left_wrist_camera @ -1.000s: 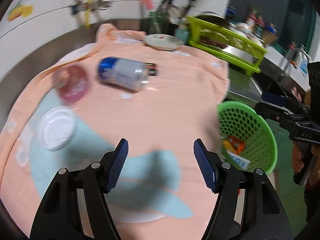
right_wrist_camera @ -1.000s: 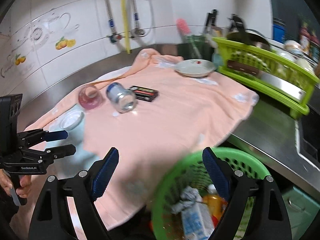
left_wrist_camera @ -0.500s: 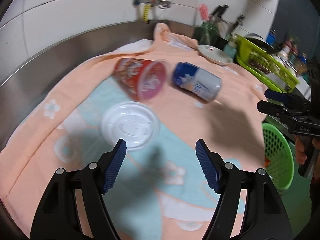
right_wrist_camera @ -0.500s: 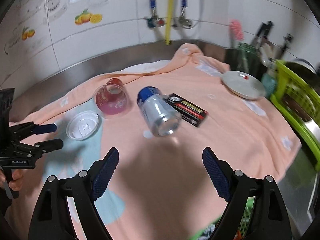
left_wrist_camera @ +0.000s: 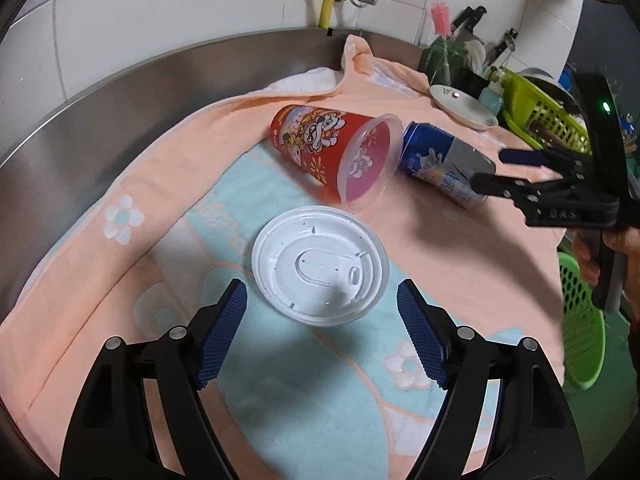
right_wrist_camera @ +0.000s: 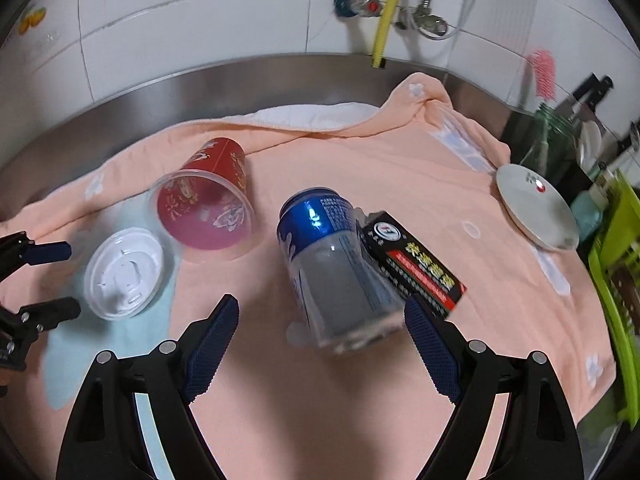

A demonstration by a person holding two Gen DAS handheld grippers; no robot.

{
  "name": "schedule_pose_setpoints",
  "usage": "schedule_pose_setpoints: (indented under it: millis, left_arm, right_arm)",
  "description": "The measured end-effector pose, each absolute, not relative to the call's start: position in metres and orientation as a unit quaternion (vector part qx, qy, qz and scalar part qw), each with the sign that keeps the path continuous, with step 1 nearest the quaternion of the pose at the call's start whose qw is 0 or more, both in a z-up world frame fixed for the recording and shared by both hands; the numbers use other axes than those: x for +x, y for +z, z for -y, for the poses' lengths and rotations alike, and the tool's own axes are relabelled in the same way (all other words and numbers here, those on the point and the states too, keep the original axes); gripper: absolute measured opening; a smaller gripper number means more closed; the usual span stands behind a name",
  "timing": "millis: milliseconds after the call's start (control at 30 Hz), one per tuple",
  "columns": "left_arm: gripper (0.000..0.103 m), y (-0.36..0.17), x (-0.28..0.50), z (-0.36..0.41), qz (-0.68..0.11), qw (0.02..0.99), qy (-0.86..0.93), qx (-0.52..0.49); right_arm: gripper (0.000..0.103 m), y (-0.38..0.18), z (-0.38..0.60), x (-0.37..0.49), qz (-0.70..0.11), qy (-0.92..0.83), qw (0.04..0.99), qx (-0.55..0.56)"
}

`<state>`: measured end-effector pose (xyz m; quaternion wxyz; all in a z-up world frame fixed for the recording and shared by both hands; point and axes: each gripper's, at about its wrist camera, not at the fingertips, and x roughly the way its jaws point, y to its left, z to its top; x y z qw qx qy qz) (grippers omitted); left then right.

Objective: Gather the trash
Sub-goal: 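Grasp the blue-silver can with the right tool while the left tool grasps the white plastic lid, then drop the can into the green basket with the right tool while the left tool drops the lid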

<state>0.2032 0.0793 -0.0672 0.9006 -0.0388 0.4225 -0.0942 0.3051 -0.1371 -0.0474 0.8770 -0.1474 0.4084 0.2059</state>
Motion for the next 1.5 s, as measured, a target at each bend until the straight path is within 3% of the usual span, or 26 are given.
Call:
schedule_pose_setpoints:
  millis: [367, 533, 867, 1500]
  left_arm:
    - [0.094, -0.081, 0.226, -0.070, -0.437, 0.894, -0.102, 0.001]
    - [0.096, -0.084, 0.233, -0.067, -0.442, 0.889, -0.117, 0.013]
    - [0.096, -0.091, 0.250, -0.052, -0.459, 0.878, -0.114, 0.068]
    - [0.092, -0.089, 0.233, -0.057, -0.446, 0.886, -0.120, 0.039]
  right_arm:
    - [0.078, -0.070, 0.115, 0.341, -0.427, 0.191, 0.862, -0.197]
    - [0.073, -0.077, 0.113, 0.351, -0.435, 0.180, 0.858, -0.206]
    - [0.066, -0.077, 0.116, 0.346, -0.431, 0.177, 0.860, -0.209]
    - [0.060, -0.055, 0.147, 0.282, -0.410, 0.199, 0.879, -0.141]
